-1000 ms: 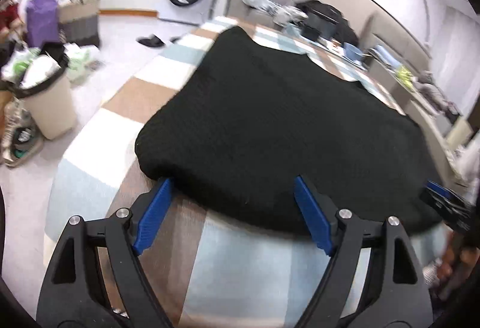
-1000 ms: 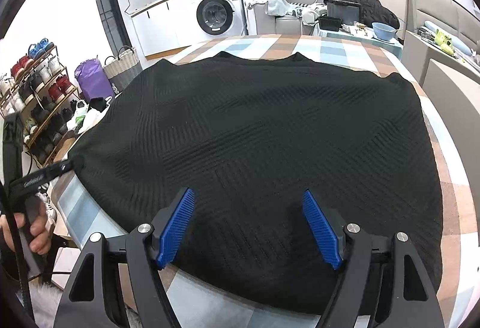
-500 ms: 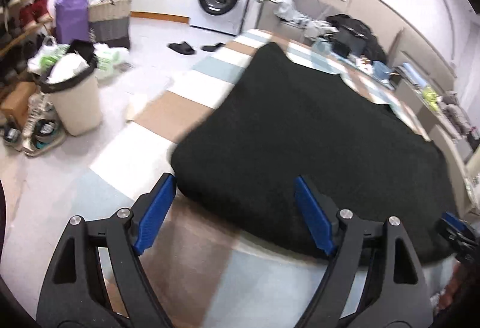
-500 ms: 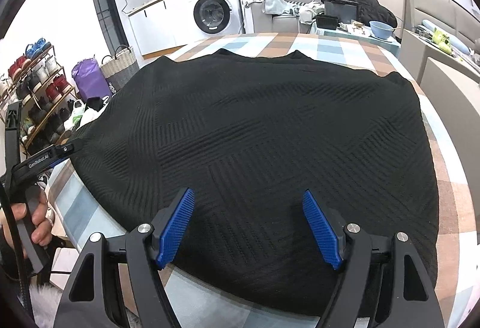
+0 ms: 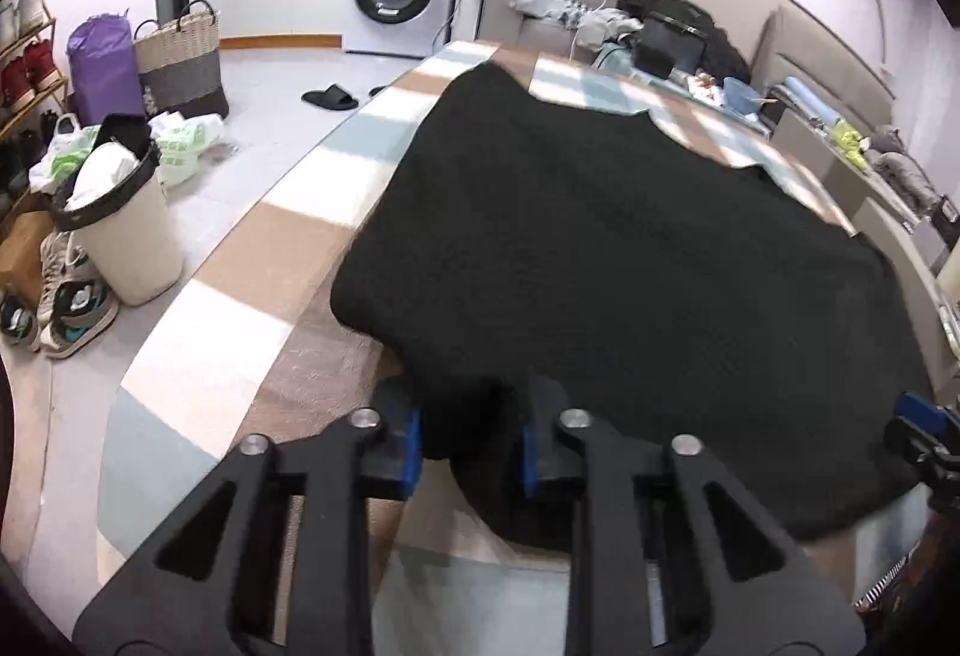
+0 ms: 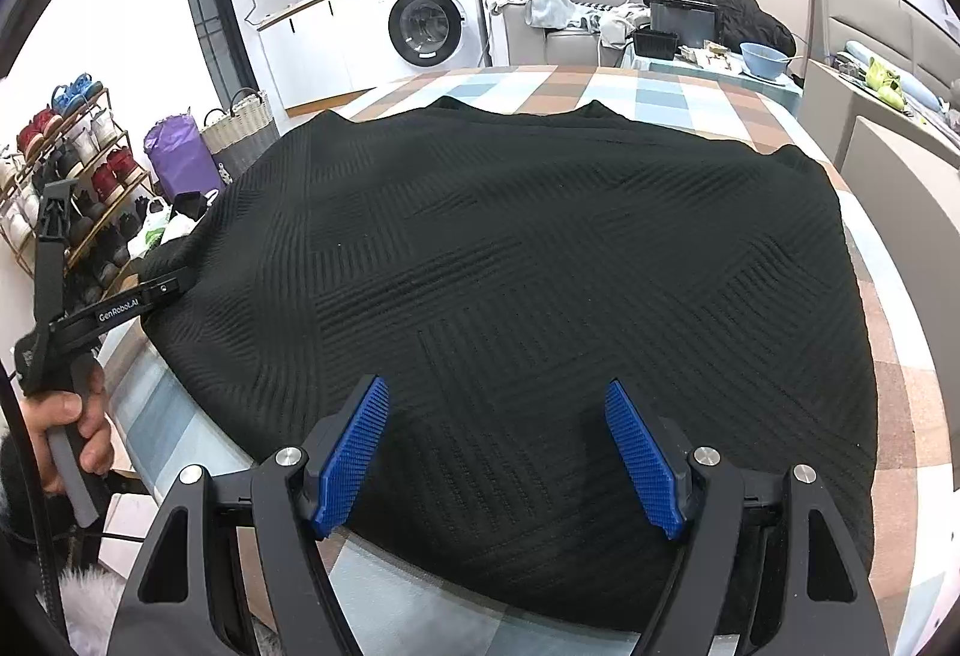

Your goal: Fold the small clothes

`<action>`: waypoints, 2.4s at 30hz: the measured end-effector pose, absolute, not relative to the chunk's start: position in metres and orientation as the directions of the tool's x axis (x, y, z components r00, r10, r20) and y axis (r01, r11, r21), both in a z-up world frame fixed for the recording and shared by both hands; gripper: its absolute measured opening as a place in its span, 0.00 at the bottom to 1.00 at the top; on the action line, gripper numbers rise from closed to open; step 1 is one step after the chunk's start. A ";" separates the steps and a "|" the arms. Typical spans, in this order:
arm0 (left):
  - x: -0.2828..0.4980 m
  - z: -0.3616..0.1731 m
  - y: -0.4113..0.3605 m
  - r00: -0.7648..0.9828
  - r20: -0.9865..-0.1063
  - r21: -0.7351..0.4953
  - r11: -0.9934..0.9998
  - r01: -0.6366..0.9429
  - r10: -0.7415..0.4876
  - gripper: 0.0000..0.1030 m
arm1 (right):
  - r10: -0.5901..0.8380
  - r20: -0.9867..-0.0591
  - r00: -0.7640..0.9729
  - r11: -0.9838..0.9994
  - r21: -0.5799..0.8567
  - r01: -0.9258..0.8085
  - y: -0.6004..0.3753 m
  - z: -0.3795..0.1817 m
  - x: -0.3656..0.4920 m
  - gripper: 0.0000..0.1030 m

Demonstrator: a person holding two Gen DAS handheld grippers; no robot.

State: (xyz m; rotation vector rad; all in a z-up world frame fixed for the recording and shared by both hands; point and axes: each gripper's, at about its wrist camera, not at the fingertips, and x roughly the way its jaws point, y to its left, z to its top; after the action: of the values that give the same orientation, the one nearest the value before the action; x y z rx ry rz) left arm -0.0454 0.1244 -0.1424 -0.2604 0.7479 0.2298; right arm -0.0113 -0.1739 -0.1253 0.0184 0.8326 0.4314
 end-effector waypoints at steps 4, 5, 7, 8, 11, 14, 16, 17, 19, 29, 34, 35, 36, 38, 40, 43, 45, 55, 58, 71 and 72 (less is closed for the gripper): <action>-0.058 -0.137 0.125 0.748 -0.653 -0.185 0.933 -0.309 0.119 0.17 | 0.375 -0.712 0.593 0.915 0.181 -0.361 -0.175 -0.125 -0.011 0.74; -0.060 -0.138 0.125 0.746 -0.655 -0.182 0.933 -0.312 0.122 0.17 | 0.374 -0.711 0.596 0.916 0.180 -0.359 -0.176 -0.125 -0.011 0.74; -0.064 -0.138 0.124 0.739 -0.661 -0.163 0.936 -0.312 0.131 0.17 | 0.368 -0.710 0.600 0.919 0.179 -0.352 -0.178 -0.124 -0.011 0.74; -0.063 -0.138 0.122 0.739 -0.661 -0.158 0.938 -0.309 0.132 0.16 | 0.365 -0.712 0.601 0.921 0.179 -0.347 -0.179 -0.125 -0.010 0.74; -0.066 -0.126 0.114 0.754 -0.641 -0.136 0.946 -0.293 0.141 0.16 | 0.337 -0.731 0.594 0.932 0.170 -0.321 -0.185 -0.128 -0.007 0.74; -0.064 -0.108 0.099 0.788 -0.598 -0.101 0.961 -0.258 0.149 0.15 | 0.323 -0.745 0.583 0.940 0.184 -0.286 -0.191 -0.130 -0.002 0.74; -0.061 -0.094 0.087 0.811 -0.570 -0.092 0.970 -0.224 0.133 0.15 | 0.327 -0.746 0.580 0.941 0.201 -0.272 -0.196 -0.131 0.001 0.74; -0.060 -0.088 0.080 0.822 -0.554 -0.082 0.975 -0.207 0.128 0.15 | 0.331 -0.750 0.573 0.940 0.208 -0.270 -0.197 -0.132 0.002 0.74; -0.056 -0.074 0.060 0.848 -0.522 -0.063 0.988 -0.144 0.090 0.15 | 0.331 -0.750 0.572 0.939 0.205 -0.275 -0.198 -0.133 0.002 0.74; -0.039 -0.069 -0.077 0.817 -0.521 0.036 0.951 0.309 -0.246 0.15 | 0.368 -0.737 0.567 0.929 0.261 -0.263 -0.210 -0.131 0.005 0.75; -0.042 -0.106 -0.115 0.634 -0.662 -0.079 0.879 0.471 -0.399 0.28 | 0.294 -0.753 0.588 0.956 0.231 -0.181 -0.235 -0.128 0.009 0.76; -0.045 -0.110 -0.118 0.621 -0.669 -0.091 0.875 0.476 -0.408 0.37 | 0.288 -0.756 0.588 0.958 0.235 -0.167 -0.240 -0.127 0.010 0.76; -0.050 -0.111 -0.118 0.616 -0.668 -0.096 0.869 0.485 -0.418 0.43 | 0.286 -0.756 0.589 0.958 0.240 -0.158 -0.244 -0.126 0.010 0.76; -0.062 -0.106 -0.113 0.627 -0.641 -0.097 0.857 0.507 -0.443 0.68 | 0.284 -0.752 0.595 0.958 0.252 -0.139 -0.250 -0.123 0.011 0.76; -0.071 -0.094 -0.103 0.648 -0.606 -0.100 0.852 0.514 -0.462 0.73 | 0.287 -0.744 0.603 0.956 0.267 -0.126 -0.255 -0.119 0.011 0.76; -0.075 -0.076 -0.075 0.686 -0.575 -0.119 0.875 0.469 -0.446 0.77 | 0.308 -0.720 0.622 0.946 0.303 -0.118 -0.261 -0.111 0.011 0.76; -0.072 -0.070 -0.055 0.712 -0.564 -0.132 0.896 0.423 -0.419 0.78 | 0.314 -0.703 0.638 0.941 0.320 -0.111 -0.265 -0.104 0.008 0.76; -0.022 -0.104 0.017 0.683 -0.686 -0.176 0.968 0.179 -0.251 0.78 | 0.569 -0.601 0.562 0.793 0.582 -0.181 -0.249 -0.095 0.022 0.75; -0.015 -0.117 0.016 0.660 -0.710 -0.170 0.970 0.176 -0.244 0.78 | 0.583 -0.625 0.519 0.794 0.575 -0.200 -0.225 -0.104 0.033 0.75; 0.006 -0.126 0.001 0.650 -0.711 -0.166 0.962 0.216 -0.269 0.78 | 0.545 -0.729 0.414 0.837 0.500 -0.223 -0.242 -0.132 0.006 0.08; 0.006 -0.126 -0.001 0.645 -0.716 -0.163 0.962 0.218 -0.268 0.78 | 0.534 -0.741 0.408 0.845 0.488 -0.220 -0.243 -0.134 0.006 0.11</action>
State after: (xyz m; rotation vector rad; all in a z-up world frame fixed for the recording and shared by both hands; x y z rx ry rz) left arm 0.0064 -0.0012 -0.1260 -0.0642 0.8249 -0.2765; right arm 0.0057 -0.2433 -0.1344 0.3380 1.0502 0.4864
